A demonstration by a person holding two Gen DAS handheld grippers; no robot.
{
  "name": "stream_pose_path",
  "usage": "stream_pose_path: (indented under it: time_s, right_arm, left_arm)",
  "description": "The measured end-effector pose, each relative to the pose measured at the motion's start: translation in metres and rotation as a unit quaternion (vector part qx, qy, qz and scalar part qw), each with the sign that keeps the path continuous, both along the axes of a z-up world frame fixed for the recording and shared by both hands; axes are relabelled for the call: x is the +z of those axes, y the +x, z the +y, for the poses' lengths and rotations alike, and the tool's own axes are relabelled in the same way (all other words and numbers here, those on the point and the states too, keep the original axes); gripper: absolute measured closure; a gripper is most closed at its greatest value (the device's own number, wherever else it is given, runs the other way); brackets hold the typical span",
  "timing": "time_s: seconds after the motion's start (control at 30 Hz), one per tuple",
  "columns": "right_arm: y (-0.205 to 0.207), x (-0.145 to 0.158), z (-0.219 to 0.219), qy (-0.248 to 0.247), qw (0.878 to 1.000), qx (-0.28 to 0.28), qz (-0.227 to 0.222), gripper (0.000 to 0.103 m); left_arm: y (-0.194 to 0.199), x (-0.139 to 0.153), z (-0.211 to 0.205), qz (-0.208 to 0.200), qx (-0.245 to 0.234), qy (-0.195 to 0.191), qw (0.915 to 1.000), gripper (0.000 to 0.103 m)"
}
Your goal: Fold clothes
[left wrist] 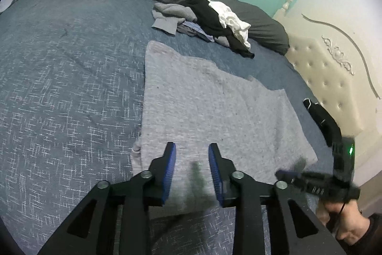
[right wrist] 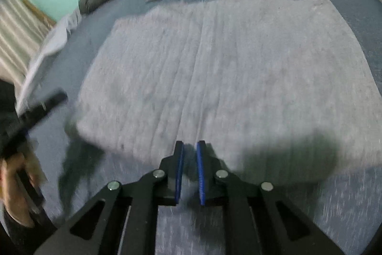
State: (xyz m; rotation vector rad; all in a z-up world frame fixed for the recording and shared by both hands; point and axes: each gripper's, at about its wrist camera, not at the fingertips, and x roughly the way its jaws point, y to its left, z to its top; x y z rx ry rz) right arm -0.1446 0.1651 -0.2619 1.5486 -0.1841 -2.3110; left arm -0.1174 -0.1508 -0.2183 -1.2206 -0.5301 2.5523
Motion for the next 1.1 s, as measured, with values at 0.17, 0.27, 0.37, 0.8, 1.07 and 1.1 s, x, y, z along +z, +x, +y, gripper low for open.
stream_pose_path:
  time_s: [0.17, 0.27, 0.37, 0.8, 1.07, 1.1]
  right_arm:
    - [-0.002, -0.013, -0.003, 0.014, 1.000, -0.005, -0.012, 0.094]
    - [-0.006, -0.010, -0.010, 0.033, 0.999, 0.002, -0.013, 0.095]
    - [-0.017, 0.003, -0.007, 0.026, 1.000, -0.009, 0.001, 0.095]
    - [-0.080, -0.007, -0.029, 0.059, 0.998, -0.025, -0.005, 0.095]
    - [-0.145, -0.008, -0.031, 0.067, 0.997, -0.042, -0.005, 0.095]
    - [-0.153, -0.008, -0.031, 0.068, 0.997, -0.044, -0.005, 0.095]
  left_arm:
    - [0.003, -0.001, -0.004, 0.002, -0.003, 0.001, 1.0000, 0.071]
    - [0.004, -0.001, -0.006, 0.003, -0.001, 0.005, 1.0000, 0.071]
    - [0.004, -0.001, -0.006, 0.006, 0.000, 0.004, 1.0000, 0.071]
    - [0.006, -0.005, -0.014, 0.007, 0.007, 0.010, 0.9999, 0.071]
    - [0.006, -0.010, -0.015, 0.005, 0.007, 0.018, 0.9998, 0.071]
    - [0.006, -0.011, -0.015, 0.004, 0.007, 0.018, 0.9998, 0.071]
